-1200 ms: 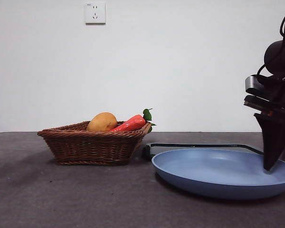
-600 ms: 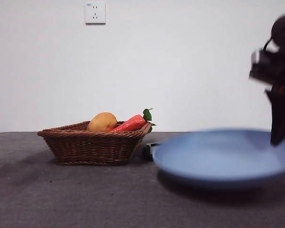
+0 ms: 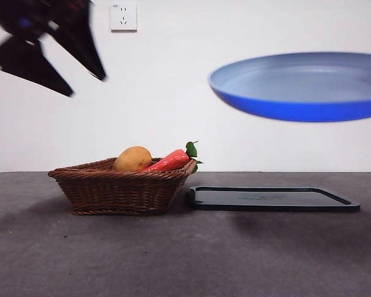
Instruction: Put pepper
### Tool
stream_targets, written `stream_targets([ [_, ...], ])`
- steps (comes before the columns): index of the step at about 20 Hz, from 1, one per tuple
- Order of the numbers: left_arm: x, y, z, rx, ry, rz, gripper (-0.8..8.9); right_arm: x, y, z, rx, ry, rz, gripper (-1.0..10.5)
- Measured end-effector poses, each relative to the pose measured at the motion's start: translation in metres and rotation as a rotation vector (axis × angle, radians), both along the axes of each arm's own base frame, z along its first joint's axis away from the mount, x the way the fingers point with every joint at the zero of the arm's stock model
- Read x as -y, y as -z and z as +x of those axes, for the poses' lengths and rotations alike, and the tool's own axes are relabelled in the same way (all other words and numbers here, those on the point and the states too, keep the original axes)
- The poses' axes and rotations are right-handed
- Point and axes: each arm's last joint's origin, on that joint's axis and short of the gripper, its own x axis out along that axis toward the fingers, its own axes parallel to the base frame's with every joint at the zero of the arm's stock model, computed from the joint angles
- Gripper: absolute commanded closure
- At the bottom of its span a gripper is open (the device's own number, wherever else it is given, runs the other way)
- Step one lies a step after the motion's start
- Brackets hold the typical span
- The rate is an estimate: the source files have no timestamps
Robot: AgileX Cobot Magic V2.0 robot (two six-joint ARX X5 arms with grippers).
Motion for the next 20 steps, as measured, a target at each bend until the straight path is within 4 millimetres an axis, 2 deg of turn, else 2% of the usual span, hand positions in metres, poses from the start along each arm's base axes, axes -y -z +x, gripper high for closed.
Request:
stream_targets([
  [6,0.038,0.018,0.070,-0.088,-0.005,0.156,4.39,0.002,-0.009,-0.013,0.041,0.007,0.011,9.4],
  [9,0.047,0.035,0.094,-0.122,-0.008,0.200,4.39,0.002,-0.009,-0.014,0.036,0.014,0.015,9.4],
  [16,0.056,0.084,0.117,-0.214,0.001,0.273,4.39,0.002,-0.009,-0.014,0.034,0.017,0.018,9.4],
  [20,0.059,0.097,0.121,-0.221,0.017,0.290,4.39,0.002,-0.009,-0.014,0.036,0.017,0.018,9.4],
])
